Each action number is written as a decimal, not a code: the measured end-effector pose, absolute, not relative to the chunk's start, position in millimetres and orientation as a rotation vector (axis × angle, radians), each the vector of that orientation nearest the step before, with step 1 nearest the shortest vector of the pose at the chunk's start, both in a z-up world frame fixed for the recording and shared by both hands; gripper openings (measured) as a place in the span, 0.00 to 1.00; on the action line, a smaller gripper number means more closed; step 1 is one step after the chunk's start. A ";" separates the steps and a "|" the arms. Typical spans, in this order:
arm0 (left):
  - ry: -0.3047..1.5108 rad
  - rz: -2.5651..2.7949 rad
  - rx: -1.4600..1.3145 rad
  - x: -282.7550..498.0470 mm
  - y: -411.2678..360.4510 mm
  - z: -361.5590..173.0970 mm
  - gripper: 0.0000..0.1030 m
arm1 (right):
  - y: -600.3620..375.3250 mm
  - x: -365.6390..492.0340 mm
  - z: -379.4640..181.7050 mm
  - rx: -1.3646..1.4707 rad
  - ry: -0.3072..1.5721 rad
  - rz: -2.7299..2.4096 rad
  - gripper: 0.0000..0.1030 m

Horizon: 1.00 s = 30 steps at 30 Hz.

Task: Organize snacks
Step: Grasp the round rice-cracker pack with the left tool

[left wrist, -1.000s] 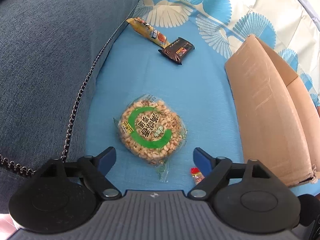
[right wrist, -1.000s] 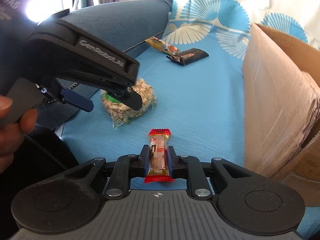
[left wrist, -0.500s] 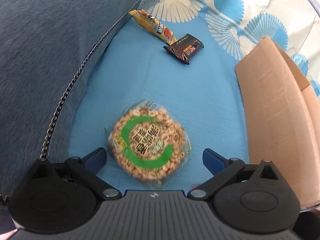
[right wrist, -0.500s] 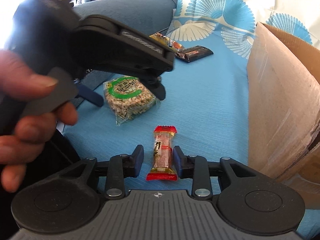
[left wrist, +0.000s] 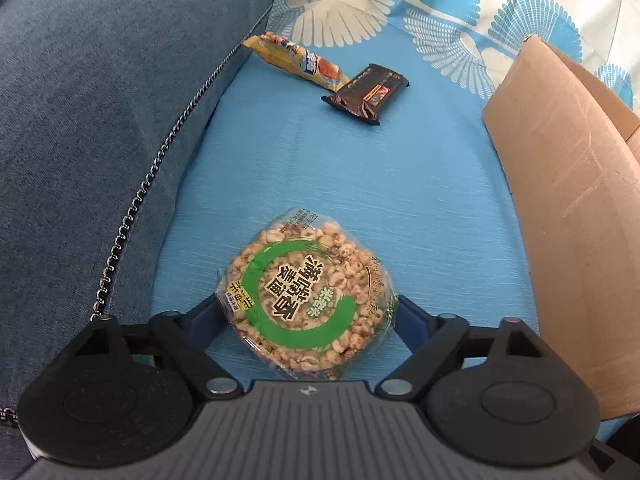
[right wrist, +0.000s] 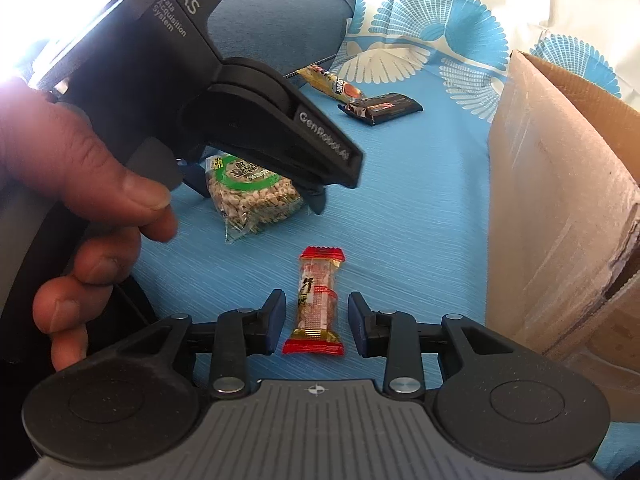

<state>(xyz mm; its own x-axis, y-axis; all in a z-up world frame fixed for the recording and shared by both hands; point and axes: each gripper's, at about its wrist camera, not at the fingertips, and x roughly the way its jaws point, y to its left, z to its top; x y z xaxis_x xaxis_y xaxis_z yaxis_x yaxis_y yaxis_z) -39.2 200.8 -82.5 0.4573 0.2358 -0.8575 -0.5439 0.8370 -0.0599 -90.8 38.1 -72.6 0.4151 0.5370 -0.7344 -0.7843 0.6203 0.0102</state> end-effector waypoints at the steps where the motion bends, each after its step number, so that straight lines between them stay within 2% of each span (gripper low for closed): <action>1: 0.983 0.489 -0.346 -39.9 200.3 -82.0 0.85 | 37.7 -91.3 -72.3 -0.365 0.767 0.852 0.32; 2: 0.979 0.483 -0.345 -41.0 199.8 -81.3 0.85 | 37.2 -91.8 -72.3 -0.368 0.763 0.852 0.29; 3: 0.974 0.478 -0.344 -42.0 199.6 -80.6 0.84 | 36.5 -93.0 -72.0 -0.369 0.761 0.855 0.21; 5: 0.958 0.473 -0.340 -43.4 198.6 -78.9 0.84 | 34.9 -94.0 -70.5 -0.366 0.750 0.854 0.19; 22: 0.830 0.412 -0.388 -68.5 196.2 -56.3 0.83 | 28.2 -101.3 -60.0 -0.368 0.690 0.844 0.18; 25: 0.825 0.406 -0.395 -70.9 196.8 -55.0 0.83 | 27.8 -103.8 -60.5 -0.377 0.689 0.844 0.11; 30: 0.820 0.402 -0.401 -73.0 197.5 -54.3 0.83 | 30.3 -104.8 -62.8 -0.396 0.700 0.848 0.11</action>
